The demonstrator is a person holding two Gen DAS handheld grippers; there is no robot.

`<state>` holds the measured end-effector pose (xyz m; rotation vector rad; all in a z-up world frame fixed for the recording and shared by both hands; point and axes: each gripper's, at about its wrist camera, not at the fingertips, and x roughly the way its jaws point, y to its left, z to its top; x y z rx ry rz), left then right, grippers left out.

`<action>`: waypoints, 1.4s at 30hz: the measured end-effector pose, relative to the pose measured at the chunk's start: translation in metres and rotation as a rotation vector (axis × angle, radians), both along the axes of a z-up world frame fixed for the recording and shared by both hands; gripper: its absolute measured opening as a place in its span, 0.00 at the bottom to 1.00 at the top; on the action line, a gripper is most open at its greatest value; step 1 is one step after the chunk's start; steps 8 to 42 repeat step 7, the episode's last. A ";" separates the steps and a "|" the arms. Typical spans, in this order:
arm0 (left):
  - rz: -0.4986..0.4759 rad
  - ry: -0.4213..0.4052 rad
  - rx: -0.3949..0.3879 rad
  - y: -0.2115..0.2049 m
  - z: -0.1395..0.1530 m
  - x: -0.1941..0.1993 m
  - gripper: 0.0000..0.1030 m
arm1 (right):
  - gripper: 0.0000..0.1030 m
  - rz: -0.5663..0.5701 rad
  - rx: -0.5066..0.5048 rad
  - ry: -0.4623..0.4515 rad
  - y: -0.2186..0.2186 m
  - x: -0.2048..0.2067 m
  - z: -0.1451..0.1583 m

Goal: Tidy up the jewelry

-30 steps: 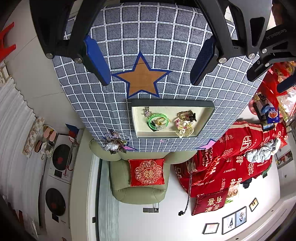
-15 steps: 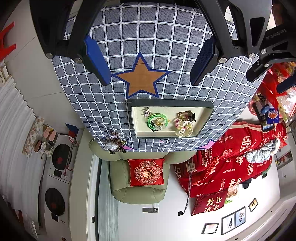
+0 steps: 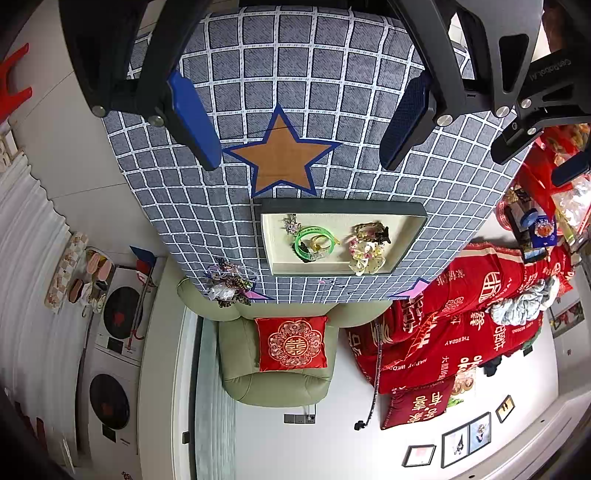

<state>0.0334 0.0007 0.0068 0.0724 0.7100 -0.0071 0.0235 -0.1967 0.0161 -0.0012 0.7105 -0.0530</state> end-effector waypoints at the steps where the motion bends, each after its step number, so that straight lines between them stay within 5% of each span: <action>1: 0.001 -0.003 0.000 0.000 0.000 0.000 1.00 | 0.87 0.001 -0.001 0.000 0.001 -0.001 0.000; 42: -0.010 -0.008 -0.005 0.000 0.001 0.000 1.00 | 0.87 0.003 -0.002 0.004 0.002 -0.003 -0.003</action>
